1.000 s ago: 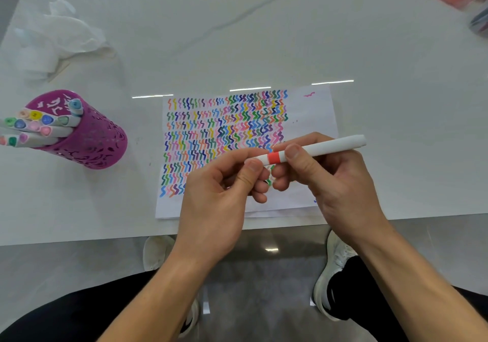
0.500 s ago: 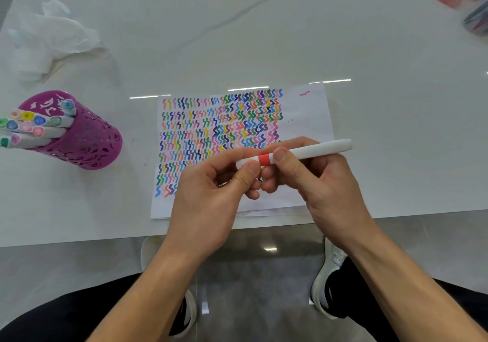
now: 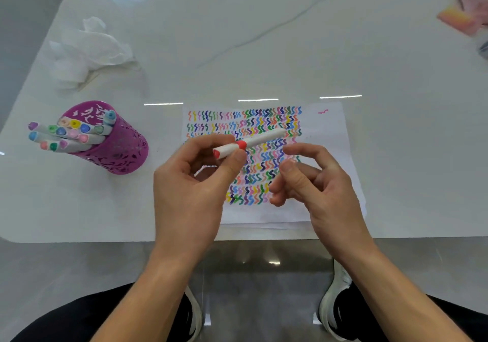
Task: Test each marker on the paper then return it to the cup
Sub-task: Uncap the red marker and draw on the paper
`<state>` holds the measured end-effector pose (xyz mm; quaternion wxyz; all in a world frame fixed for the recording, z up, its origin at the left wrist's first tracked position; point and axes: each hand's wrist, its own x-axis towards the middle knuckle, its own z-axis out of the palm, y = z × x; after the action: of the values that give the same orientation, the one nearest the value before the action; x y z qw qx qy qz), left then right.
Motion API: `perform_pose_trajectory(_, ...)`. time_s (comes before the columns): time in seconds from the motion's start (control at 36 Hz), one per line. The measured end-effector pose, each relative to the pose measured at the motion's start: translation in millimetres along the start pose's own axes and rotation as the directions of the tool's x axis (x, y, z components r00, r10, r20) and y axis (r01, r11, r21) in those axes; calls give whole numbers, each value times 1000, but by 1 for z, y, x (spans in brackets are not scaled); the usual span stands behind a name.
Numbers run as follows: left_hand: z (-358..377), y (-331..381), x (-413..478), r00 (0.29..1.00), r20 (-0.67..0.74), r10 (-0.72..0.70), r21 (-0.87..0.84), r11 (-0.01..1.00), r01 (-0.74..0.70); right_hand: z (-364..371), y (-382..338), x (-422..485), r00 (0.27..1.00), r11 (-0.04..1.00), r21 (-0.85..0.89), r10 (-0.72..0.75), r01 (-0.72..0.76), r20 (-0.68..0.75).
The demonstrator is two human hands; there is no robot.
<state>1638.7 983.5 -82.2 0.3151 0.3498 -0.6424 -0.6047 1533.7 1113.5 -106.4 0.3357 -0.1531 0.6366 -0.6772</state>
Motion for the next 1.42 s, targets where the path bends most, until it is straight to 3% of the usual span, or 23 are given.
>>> perform_pose_trajectory(0.14,-18,9,11,977,-156,142,103,987,-127,3,3,0,1000,997,-73,-19,18,-6)
perform_pose_trajectory(0.28,-37,20,21,903,-276,330,252,931,-263,7,5,1,999,993,-113,-38,35,-19)
perform_pose_trajectory(0.47,-70,31,41,736,-247,630,493,736,-464,10,8,1,999,987,-154,-41,37,-24)
perform_pose_trajectory(0.58,-86,32,50,685,-234,690,572,668,-476,12,9,0,999,984,-174,-48,44,-22)
perform_pose_trajectory(0.75,-97,26,58,753,-234,615,647,676,-351,13,8,1,998,988,-148,-58,53,-32)
perform_pose_trajectory(0.97,-95,22,58,858,-175,484,776,603,-182,14,9,3,998,988,-148,-57,53,-22)
perform_pose_trajectory(1.14,-96,19,57,894,-155,420,811,570,-128,16,8,2,998,987,-144,-63,64,11)
perform_pose_trajectory(1.42,-96,12,61,889,-172,424,854,514,-80,15,11,3,998,986,-153,-59,60,13)
